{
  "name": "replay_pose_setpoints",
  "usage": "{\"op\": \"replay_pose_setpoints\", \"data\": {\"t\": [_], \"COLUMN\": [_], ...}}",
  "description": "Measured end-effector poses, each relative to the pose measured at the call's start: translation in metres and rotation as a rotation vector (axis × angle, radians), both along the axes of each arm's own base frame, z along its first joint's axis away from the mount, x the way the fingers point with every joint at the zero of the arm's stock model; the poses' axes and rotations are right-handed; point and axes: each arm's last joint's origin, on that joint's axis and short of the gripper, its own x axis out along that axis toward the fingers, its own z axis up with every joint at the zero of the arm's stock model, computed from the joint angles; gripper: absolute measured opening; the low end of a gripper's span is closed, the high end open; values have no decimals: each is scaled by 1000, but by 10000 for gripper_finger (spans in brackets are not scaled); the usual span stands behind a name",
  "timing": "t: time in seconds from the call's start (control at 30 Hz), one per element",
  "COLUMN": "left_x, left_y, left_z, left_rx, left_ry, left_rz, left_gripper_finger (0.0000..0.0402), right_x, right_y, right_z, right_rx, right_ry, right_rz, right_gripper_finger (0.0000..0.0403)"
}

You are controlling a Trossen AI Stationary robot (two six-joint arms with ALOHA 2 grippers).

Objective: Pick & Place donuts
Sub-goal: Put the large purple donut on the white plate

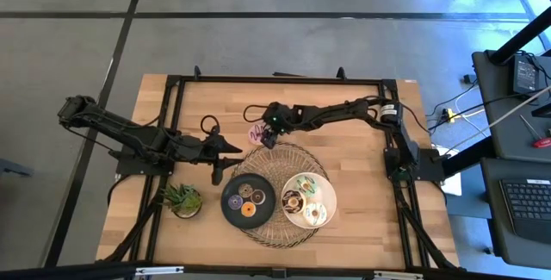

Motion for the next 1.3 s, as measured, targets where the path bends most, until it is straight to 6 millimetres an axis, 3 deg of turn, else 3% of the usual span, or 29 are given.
{"op": "replay_pose_setpoints", "data": {"t": [0.23,0.6,0.9,1.13,1.3], "left_x": [0,0,0,0,0], "left_y": [0,0,0,0,0], "left_z": [0,0,0,0,0], "left_rx": [0,0,0,0,0], "left_ry": [0,0,0,1,0], "left_rz": [0,0,-1,-1,-1], "left_gripper_finger": [149,152,151,150,149], "right_x": [-1,-1,-3,-21,-51], "right_y": [0,1,2,11,44], "right_z": [-1,-1,5,51,90], "right_rx": [11,18,22,38,68], "right_ry": [10,11,19,43,163], "right_rz": [-47,-6,35,94,180], "right_gripper_finger": [242,113,34,11,18]}}
